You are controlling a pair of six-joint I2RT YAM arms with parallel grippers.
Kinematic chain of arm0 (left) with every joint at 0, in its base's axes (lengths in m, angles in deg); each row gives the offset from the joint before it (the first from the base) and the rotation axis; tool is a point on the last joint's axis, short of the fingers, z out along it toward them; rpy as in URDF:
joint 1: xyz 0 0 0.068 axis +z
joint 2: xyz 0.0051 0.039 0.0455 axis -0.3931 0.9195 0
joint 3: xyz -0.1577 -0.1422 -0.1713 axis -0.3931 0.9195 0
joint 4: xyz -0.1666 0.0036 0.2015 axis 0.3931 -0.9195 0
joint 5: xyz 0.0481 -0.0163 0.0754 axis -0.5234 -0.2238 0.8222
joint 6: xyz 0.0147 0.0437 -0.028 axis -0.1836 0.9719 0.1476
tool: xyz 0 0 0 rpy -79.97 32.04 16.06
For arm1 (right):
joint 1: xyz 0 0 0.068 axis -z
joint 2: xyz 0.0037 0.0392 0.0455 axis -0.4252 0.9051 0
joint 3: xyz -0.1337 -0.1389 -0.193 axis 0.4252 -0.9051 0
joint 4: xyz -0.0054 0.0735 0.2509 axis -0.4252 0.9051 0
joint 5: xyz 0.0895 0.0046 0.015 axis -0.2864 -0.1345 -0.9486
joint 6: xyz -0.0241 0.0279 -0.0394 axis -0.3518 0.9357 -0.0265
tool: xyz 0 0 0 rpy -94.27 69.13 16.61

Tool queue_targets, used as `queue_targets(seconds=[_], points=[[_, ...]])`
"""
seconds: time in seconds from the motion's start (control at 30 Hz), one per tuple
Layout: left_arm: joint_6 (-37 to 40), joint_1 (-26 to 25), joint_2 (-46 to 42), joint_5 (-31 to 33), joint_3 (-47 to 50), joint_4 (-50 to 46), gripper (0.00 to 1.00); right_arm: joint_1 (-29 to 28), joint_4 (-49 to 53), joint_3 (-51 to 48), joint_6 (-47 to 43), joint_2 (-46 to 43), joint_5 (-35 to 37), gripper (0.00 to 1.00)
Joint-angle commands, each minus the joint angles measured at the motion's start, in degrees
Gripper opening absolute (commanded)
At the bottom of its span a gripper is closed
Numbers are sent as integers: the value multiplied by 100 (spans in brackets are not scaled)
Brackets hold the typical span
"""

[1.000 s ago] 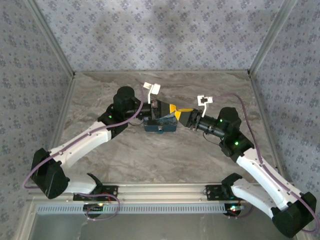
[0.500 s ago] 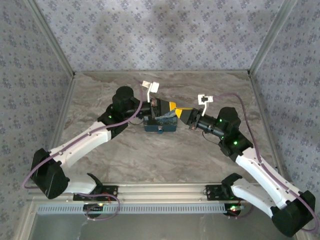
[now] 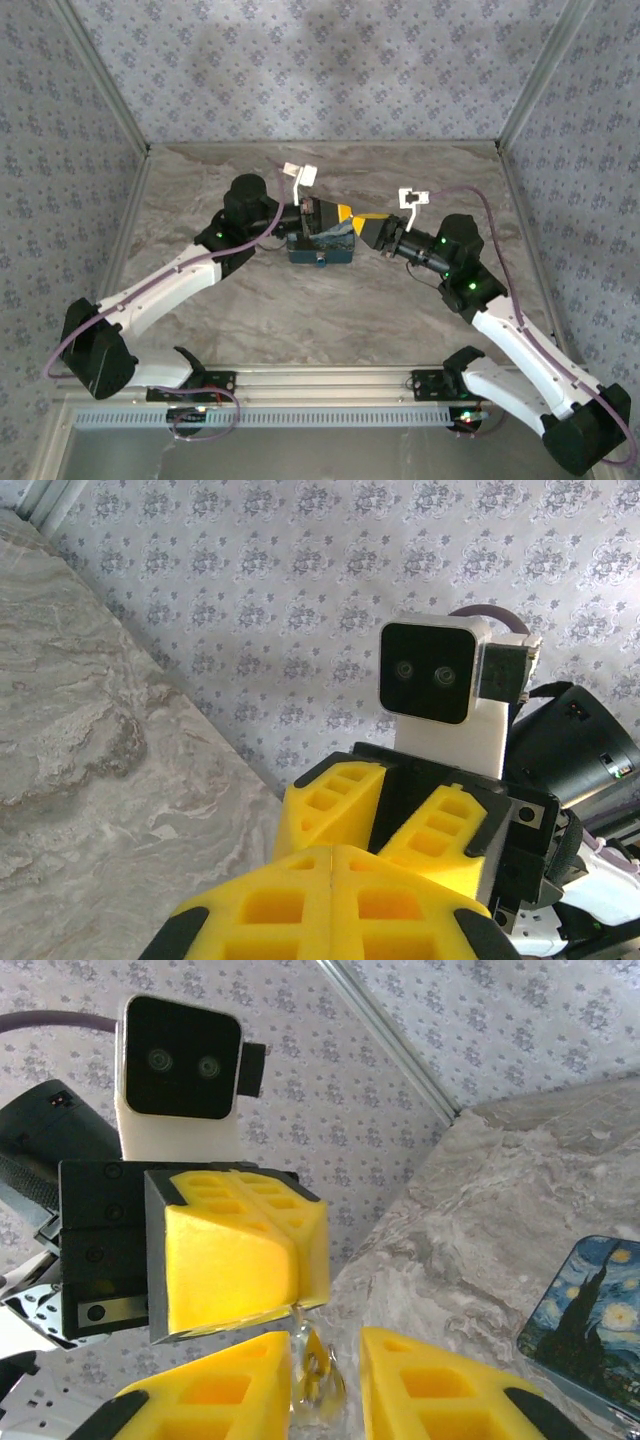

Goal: Unlock the padlock with the key

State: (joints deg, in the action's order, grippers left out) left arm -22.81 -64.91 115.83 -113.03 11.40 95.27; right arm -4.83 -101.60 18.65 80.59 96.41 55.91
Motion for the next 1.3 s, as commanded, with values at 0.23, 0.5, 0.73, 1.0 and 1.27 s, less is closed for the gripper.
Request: queue_targets(seconds=[0.23, 0.5, 0.73, 1.0, 1.27], points=[[-58, -25, -147, -52, 4, 257, 0, -58, -230, 36, 32, -14, -16, 22], [-68, -24, -151, -35, 8, 285, 0, -64, -284, 18, 37, 65, -25, 3], [-61, -23, -160, -26, 13, 288, 0, -35, -317, 36, 27, 57, -52, 0], [-119, -32, -51, -135, 19, 331, 0, -35, -523, -40, 115, 92, -63, 0], [-107, -39, -90, -105, 66, 326, 0, -60, -484, -21, 93, 118, 46, 0]])
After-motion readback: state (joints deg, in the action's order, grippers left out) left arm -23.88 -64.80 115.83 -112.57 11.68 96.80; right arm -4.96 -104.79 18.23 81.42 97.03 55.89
